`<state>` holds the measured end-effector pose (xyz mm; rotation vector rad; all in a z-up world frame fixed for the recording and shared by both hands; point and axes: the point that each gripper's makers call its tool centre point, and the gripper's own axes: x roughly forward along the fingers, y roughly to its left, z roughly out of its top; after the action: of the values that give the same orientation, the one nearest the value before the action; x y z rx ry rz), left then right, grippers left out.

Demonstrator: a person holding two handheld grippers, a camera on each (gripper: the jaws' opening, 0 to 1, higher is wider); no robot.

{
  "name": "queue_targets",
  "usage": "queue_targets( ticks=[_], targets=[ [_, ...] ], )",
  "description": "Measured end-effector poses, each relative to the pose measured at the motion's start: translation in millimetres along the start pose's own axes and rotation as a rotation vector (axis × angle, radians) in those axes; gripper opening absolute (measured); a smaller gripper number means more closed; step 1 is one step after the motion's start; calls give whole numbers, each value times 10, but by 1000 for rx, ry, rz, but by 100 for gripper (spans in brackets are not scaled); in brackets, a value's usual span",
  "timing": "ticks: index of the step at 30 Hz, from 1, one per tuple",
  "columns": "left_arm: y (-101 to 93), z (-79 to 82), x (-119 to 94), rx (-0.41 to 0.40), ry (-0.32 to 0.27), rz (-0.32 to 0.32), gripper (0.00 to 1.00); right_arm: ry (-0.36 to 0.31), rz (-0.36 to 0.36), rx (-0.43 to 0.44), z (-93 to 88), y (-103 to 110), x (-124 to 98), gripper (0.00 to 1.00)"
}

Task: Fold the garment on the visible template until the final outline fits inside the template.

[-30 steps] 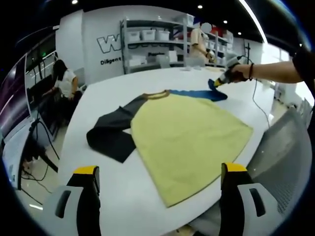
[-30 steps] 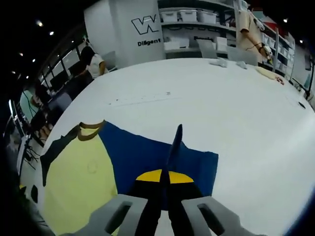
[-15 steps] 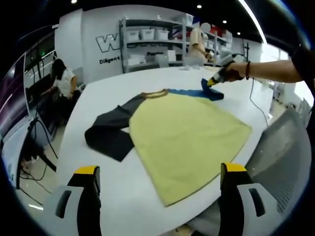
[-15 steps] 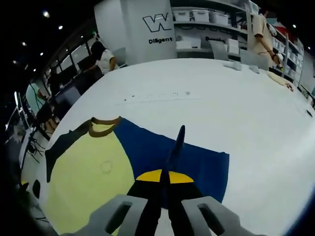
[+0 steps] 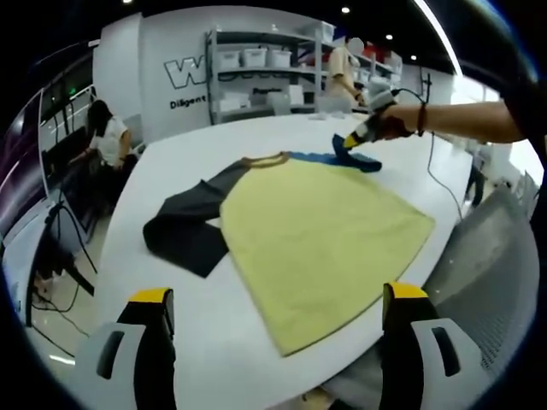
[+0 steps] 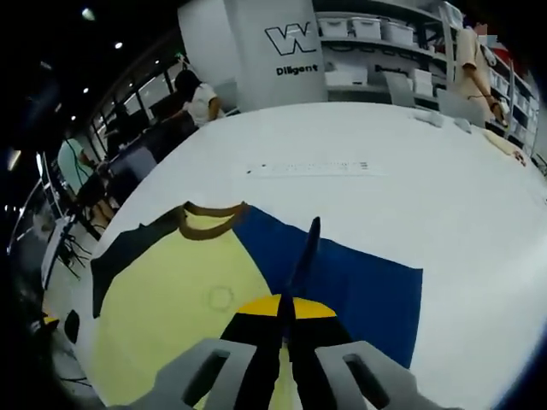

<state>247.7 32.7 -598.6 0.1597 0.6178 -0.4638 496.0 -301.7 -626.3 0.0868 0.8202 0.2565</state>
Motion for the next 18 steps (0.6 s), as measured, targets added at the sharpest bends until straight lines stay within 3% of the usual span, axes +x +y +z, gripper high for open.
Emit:
queue_targets(
  ticks=[18],
  targets=[
    [-27,18,2,2,-2,-8,97,21,64,-57,10,458,136,0]
  ],
)
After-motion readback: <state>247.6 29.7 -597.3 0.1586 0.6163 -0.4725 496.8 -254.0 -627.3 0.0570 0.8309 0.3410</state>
